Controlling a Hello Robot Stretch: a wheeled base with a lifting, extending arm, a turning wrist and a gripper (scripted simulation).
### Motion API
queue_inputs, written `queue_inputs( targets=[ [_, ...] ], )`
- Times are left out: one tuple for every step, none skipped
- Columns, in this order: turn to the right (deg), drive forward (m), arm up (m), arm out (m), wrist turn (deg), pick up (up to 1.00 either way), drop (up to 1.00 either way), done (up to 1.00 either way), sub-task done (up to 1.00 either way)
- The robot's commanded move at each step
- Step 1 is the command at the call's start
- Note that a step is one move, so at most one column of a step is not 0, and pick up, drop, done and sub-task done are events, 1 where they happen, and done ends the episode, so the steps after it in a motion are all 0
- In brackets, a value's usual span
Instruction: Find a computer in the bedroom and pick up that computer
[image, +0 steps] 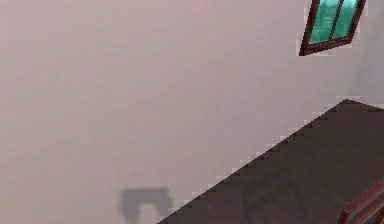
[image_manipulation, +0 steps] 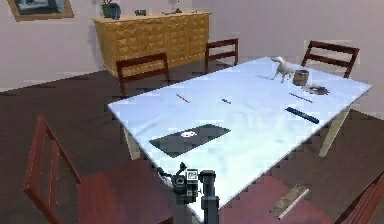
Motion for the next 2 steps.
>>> queue_inputs(
  targets=[
    [0.0, 0.00, 0.00, 0.00, 0.0, 1.00, 0.00, 0.00, 0.00],
    [0.0, 0.00, 0.10, 0.00, 0.0, 0.00, 0.00, 0.00, 0.00]
  ],
)
